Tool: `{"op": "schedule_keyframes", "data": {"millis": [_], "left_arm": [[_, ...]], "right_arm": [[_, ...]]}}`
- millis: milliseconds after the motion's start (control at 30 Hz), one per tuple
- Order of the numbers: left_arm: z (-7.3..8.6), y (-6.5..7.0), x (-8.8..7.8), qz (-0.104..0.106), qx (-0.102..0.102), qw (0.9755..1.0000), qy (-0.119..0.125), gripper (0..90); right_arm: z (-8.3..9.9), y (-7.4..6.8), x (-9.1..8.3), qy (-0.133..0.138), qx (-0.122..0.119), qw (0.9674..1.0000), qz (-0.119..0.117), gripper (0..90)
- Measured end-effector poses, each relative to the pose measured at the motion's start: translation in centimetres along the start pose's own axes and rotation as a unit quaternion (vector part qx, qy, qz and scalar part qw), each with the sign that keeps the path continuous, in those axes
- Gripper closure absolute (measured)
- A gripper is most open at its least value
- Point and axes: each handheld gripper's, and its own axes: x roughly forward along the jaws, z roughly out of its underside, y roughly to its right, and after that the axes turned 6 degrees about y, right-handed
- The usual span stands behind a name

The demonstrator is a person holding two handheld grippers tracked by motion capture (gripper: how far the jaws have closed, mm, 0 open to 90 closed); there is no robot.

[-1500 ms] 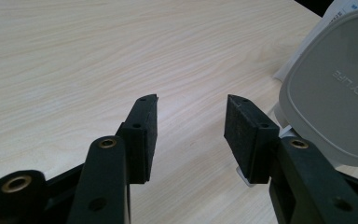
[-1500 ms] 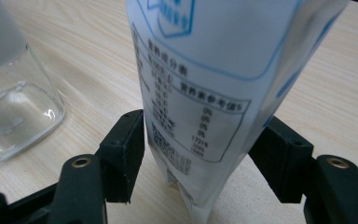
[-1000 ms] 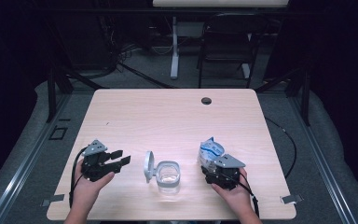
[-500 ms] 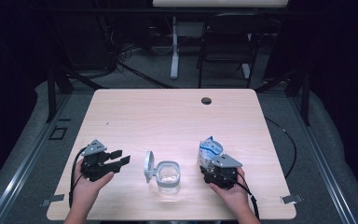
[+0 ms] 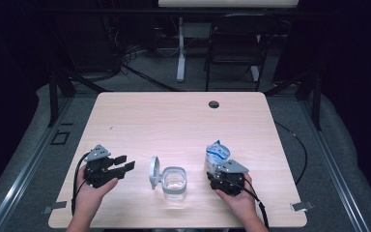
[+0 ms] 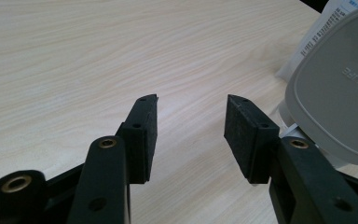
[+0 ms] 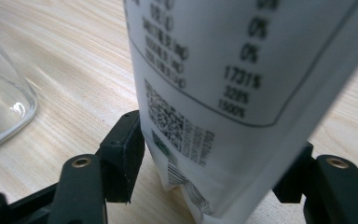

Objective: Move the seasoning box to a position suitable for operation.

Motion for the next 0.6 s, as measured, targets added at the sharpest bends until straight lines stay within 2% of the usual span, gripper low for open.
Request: {"op": "schedule_keyframes", "data": {"millis": [233,467,600], "left_arm": [[0.0,0.0,0.01,0.0,0.0,1.0,0.0,54.7],[0.02,-0.07,-0.03,0.001,-0.002,1.0,-0.006,54.7],[0.07,-0.07,0.02,-0.003,-0.002,1.0,-0.001,54.7]], "right_arm": [[0.22,-0.03,-0.11,0.005,0.003,1.0,0.005,41.1],[0.36,0.07,-0.16,0.009,0.004,0.9999,0.001,42.7],[0.37,0.18,-0.18,0.009,0.001,0.9999,-0.004,43.6]]}}
